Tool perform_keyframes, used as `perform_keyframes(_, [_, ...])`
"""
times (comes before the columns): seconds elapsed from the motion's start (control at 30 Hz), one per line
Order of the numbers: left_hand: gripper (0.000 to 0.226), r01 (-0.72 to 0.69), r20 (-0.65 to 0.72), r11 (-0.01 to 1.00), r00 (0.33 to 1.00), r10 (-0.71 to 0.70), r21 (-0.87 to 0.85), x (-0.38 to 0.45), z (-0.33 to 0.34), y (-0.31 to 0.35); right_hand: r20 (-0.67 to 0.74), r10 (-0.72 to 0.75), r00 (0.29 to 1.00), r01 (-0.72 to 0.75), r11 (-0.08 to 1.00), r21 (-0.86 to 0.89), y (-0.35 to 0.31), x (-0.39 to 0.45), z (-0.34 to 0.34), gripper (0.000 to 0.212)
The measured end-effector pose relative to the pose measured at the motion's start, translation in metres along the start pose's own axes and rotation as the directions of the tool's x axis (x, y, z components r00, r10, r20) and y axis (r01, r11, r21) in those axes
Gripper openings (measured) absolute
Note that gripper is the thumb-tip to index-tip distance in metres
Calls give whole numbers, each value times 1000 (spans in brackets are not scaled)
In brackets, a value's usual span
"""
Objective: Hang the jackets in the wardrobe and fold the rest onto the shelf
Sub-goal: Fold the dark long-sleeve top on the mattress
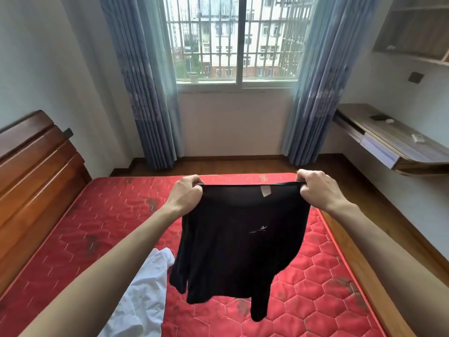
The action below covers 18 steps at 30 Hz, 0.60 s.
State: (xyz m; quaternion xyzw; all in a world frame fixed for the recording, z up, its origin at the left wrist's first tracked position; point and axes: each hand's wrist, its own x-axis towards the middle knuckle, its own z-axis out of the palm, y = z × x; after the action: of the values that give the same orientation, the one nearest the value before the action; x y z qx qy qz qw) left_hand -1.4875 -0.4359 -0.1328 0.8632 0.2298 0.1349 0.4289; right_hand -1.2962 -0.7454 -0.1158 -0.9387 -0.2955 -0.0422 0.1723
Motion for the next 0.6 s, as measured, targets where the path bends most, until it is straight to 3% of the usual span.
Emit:
perform_keyframes(0.1, [28, -17, 66, 1000, 998, 18, -16, 7, -9, 2, 188, -127, 974, 29, 890, 454, -1, 1, 0, 32])
perform_keyframes(0.17, [27, -17, 139, 999, 990, 23, -47, 10, -16, 0, 205, -140, 969, 0, 824, 566, -1, -1, -2, 26])
perform_keyframes(0.3, [18, -6, 219, 996, 975, 26, -92, 11, -29, 1, 185, -110, 977, -36, 764, 644, 0, -4, -3, 20])
perform_keyframes(0.43, [27, 4, 433, 988, 899, 64, -155, 14, -46, 3, 241, -130, 962, -72, 729, 681, 1, -5, -8, 16])
perform_keyframes(0.5, [25, 31, 463, 983, 885, 56, -179, 16, -52, -1, 356, -155, 922, -156, 691, 705, 9, -5, -11, 23])
perform_keyframes(0.6, [15, 19, 387, 984, 921, 51, -175, 18, -51, -9, 562, -224, 796, -298, 663, 687, 23, -4, -13, 39])
